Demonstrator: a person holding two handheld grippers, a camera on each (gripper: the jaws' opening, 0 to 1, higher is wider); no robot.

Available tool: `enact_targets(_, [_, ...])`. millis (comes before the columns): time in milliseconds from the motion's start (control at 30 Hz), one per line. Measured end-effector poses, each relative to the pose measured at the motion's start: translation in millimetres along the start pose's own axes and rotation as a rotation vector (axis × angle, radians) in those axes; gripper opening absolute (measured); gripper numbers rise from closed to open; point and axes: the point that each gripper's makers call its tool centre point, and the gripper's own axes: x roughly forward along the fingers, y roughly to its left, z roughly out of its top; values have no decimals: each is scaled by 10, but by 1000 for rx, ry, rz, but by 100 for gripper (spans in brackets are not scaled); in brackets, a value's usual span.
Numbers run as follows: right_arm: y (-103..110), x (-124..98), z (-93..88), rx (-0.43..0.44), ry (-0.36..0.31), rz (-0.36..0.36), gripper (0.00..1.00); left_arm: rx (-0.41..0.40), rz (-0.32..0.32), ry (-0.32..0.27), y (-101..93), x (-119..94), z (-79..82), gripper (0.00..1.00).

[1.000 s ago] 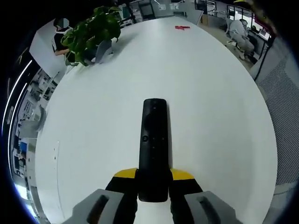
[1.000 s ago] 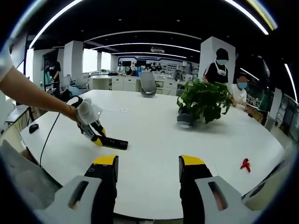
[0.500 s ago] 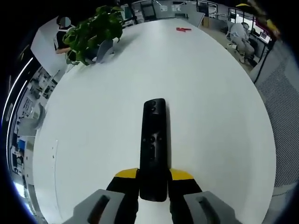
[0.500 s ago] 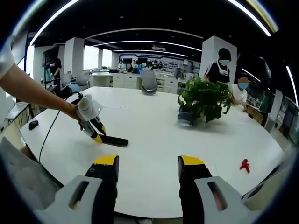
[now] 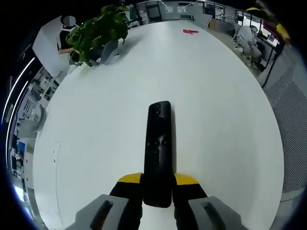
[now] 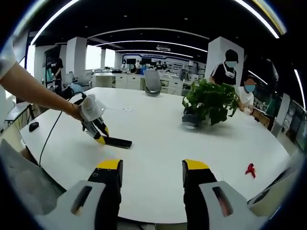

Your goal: Press the specified remote control buttons in sequence, fully releasing each button before pressing the next.

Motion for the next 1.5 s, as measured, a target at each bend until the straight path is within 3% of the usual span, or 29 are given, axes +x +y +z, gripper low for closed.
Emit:
enact_targets(133, [8,-16,37,14,-22,8,51,-10,2,-5,35,3,1,23])
enact_targets(1500, [3,16,-30,-12,20,-5,51,-22,4,28,441,98,45,24])
